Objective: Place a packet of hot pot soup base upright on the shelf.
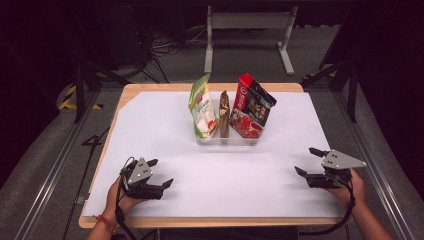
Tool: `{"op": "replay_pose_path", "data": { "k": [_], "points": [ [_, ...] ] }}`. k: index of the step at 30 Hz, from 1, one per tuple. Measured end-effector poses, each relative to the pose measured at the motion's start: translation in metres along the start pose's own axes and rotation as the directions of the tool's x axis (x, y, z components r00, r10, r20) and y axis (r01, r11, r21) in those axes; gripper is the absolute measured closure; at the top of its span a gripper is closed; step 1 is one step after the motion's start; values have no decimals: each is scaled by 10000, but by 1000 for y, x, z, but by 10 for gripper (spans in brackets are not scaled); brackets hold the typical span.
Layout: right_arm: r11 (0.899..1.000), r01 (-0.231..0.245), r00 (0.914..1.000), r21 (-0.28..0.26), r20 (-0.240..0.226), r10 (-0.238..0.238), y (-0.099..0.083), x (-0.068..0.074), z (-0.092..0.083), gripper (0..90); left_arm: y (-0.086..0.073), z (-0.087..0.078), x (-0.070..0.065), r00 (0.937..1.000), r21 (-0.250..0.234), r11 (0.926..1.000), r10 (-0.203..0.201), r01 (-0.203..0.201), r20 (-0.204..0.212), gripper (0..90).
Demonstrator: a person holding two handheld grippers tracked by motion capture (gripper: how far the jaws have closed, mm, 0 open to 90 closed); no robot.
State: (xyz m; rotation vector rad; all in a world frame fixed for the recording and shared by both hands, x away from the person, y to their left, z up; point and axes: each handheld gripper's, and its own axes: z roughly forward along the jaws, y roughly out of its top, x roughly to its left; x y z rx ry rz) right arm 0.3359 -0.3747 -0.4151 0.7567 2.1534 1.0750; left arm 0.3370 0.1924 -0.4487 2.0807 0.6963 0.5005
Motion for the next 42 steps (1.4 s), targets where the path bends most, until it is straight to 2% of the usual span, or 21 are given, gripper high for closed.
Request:
{"op": "replay_pose_path", "data": {
  "k": [3, 11, 15, 17, 20, 25, 29, 34, 42],
  "points": [
    [9998, -149, 9999, -154, 86, 150, -5, -2, -5, 193, -1, -2, 0, 10000, 22, 10000, 9, -9, -14, 162],
    [9988, -491, 9982, -61, 356, 493, -19, -4, -14, 182, -3, -4, 0, 9999, -21, 10000, -82, 81, -81, 162],
    [9967, -810, 9955, 1, 502, 808, -27, -5, -18, 178, -2, -5, 1, 9999, -53, 10000, -61, 61, -109, 162],
    [9968, -804, 9952, 9, 560, 802, -27, -5, -19, 177, -2, -5, 2, 9999, -88, 9999, -72, 71, -103, 162],
    [9945, -1036, 9924, -123, 651, 1042, -30, -5, -23, 174, -1, -5, 2, 9999, -140, 9998, -114, 113, -121, 161],
    [9951, -992, 9927, 51, 701, 986, -36, -1, -25, 173, 1, -4, 3, 9999, -205, 9997, -104, 102, -128, 161],
    [9940, -1080, 9916, -174, 703, 1090, -36, -1, -30, 173, 2, -4, 3, 9999, -191, 9998, -74, 72, -123, 161],
    [9947, -1016, 9920, -171, 741, 1026, -38, 2, -33, 171, 5, -2, 4, 9999, -278, 9996, -64, 60, -144, 160],
    [9948, -1016, 9921, -47, 741, 1017, -41, 5, -34, 171, 7, 3, 4, 9999, -262, 9996, 109, -108, 70, 158]
  ]
}}
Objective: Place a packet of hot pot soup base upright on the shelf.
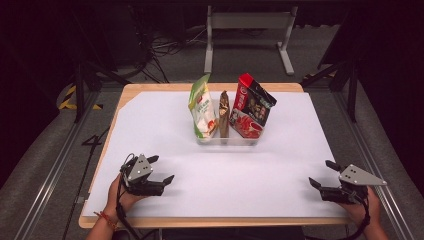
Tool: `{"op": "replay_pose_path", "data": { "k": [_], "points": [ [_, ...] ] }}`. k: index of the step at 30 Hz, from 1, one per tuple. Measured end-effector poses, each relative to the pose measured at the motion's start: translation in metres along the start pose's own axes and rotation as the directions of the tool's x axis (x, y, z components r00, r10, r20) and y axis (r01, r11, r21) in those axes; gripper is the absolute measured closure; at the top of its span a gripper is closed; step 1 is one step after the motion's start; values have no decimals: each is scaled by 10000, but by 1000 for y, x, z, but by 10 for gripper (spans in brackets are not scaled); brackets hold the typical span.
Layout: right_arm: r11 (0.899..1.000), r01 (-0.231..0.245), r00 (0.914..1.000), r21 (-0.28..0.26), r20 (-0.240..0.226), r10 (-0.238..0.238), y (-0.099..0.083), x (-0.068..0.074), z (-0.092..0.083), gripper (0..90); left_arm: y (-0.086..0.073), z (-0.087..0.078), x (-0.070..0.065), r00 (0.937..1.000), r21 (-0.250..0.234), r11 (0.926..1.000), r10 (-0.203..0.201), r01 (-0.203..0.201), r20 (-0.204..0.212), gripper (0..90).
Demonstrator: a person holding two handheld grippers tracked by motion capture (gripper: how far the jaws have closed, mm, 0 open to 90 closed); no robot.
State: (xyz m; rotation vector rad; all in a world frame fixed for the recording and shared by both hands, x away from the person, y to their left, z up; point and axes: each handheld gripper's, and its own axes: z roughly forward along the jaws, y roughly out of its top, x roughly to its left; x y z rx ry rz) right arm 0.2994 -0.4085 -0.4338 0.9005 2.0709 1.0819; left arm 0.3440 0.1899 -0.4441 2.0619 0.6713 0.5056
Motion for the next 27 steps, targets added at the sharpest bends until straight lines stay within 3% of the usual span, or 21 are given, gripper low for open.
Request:
{"op": "replay_pose_path", "data": {
  "k": [11, 27],
  "points": [
    [9997, 197, 9997, 117, 126, -199, 1, 3, 0, 171, 0, -1, -1, 9999, -35, 9999, 135, -135, -12, 158],
    [9998, 183, 9998, 97, 24, -183, 1, 3, 3, 170, -1, 0, 0, 10000, 47, 10000, 34, -34, -43, 158]
  ]
}}
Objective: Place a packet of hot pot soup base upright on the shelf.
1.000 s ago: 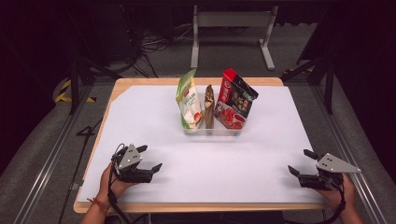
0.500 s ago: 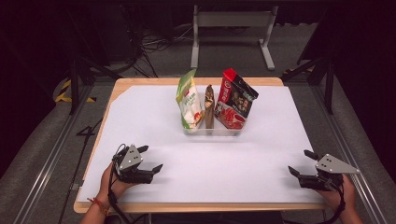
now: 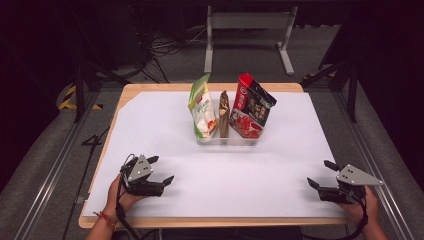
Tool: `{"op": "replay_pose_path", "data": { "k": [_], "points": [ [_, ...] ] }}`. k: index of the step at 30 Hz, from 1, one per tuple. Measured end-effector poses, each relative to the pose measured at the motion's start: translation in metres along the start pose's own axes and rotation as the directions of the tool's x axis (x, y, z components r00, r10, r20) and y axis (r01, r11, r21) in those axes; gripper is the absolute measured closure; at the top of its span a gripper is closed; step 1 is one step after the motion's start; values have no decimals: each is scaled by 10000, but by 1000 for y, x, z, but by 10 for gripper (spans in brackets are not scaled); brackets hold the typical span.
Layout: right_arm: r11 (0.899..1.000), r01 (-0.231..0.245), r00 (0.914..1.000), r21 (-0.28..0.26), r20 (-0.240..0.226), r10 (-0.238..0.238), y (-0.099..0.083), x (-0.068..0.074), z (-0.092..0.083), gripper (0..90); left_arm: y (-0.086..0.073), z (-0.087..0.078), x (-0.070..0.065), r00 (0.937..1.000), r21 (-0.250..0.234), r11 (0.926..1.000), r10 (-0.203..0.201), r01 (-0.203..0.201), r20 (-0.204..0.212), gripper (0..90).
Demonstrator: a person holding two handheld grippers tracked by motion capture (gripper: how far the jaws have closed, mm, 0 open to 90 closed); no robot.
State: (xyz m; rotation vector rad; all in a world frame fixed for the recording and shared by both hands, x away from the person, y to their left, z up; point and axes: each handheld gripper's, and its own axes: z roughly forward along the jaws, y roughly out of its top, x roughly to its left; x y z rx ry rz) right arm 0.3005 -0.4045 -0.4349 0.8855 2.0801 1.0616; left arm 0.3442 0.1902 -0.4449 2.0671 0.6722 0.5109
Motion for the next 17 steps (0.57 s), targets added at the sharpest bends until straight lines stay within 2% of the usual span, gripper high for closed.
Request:
{"op": "replay_pose_path", "data": {
  "k": [17],
  "points": [
    [10000, -26, 10000, -79, 64, 26, 1, -1, -1, 167, 0, 1, 1, 9999, -16, 9999, -109, 109, 30, 158]
  ]
}}
